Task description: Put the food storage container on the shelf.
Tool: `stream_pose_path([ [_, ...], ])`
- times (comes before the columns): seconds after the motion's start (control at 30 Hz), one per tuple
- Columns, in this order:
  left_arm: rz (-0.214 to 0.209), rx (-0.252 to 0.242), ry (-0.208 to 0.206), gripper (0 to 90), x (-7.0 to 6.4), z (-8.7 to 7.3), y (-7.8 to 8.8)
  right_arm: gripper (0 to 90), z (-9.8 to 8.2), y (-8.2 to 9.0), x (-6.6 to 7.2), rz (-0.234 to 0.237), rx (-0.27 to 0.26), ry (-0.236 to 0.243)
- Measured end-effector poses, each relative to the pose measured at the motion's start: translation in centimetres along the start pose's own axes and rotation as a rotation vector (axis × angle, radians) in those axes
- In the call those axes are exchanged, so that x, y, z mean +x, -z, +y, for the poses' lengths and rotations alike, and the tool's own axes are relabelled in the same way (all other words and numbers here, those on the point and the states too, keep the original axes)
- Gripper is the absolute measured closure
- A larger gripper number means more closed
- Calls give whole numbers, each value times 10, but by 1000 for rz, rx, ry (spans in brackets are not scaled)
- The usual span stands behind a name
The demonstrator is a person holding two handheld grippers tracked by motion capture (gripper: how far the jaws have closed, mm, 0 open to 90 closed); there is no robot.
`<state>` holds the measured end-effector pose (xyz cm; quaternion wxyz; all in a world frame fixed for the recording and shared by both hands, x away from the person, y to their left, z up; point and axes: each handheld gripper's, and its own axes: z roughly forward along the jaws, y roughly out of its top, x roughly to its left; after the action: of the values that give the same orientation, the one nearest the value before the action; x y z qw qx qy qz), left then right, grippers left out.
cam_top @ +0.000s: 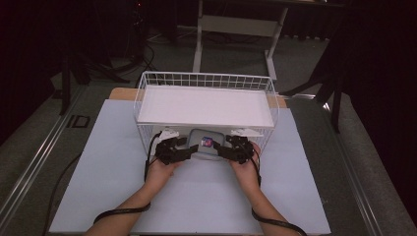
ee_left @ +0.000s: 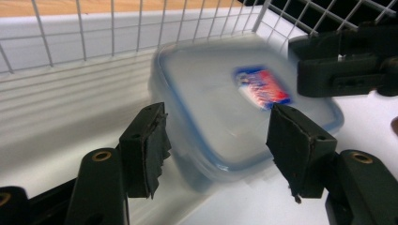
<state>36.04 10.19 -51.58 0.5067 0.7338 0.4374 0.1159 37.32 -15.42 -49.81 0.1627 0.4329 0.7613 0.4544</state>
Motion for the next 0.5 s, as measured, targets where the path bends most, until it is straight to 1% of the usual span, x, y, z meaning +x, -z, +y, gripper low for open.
stream_pose_path([
  [0.1,-4,2,-5,399,0,1,-1,388,0,1,-2,12,10,-20],
  [0.17,-1,4,-18,400,-1,2,1,388,0,4,-1,14,-10,-20],
  [0.2,-7,-3,-21,400,-2,2,3,387,0,6,0,17,-14,-12],
  [0.23,-10,-7,-24,400,-3,3,5,387,0,7,0,33,-13,-18],
  [0.27,-8,-16,-34,399,-4,3,8,387,-1,9,2,44,11,-57],
  [0.3,-8,-21,-34,399,-6,4,10,387,-2,10,1,39,8,-44],
  [0.33,-8,-25,-33,399,-7,4,13,387,-4,10,0,40,-6,-20],
  [0.43,-11,-42,-47,399,-9,4,21,387,-8,15,0,21,-21,23],
  [0.47,-11,-42,-47,399,-9,4,21,387,-8,15,0,21,-21,23],
  [0.5,-9,-43,-55,399,-10,3,25,388,-9,18,0,16,-27,31],
])
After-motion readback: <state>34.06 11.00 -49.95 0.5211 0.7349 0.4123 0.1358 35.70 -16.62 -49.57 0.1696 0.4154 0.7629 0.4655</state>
